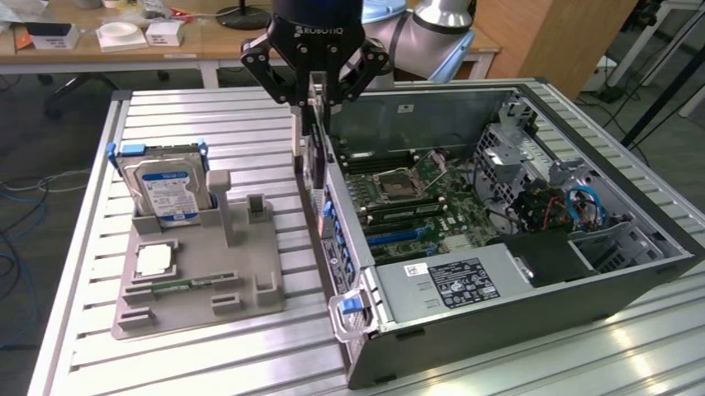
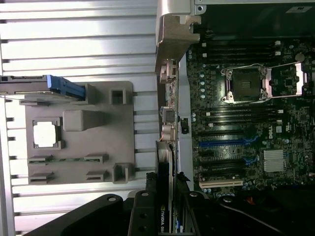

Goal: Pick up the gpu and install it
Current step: 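Pick up the gpu and move the gpu toward the slot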

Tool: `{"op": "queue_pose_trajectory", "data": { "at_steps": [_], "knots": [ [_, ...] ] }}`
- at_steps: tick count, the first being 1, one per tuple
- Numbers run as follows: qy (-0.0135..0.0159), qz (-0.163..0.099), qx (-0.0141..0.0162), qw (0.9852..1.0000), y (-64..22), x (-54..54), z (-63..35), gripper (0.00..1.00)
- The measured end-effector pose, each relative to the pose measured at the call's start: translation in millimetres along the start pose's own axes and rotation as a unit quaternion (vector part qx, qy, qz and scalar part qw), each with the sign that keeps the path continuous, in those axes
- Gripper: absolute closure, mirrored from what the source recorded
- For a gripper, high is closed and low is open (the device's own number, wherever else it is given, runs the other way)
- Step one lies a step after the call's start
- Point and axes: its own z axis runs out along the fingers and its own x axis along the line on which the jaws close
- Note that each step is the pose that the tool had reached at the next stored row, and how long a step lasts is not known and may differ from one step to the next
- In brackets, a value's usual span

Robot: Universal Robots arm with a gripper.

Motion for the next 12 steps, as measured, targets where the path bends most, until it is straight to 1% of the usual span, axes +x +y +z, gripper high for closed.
{"op": "queue_pose_trajectory", "data": {
  "at_steps": [12],
  "knots": [
    [0.0000,0.000,0.0000,1.0000,0.4,-3.2,0.1,0.74]
  ]
}}
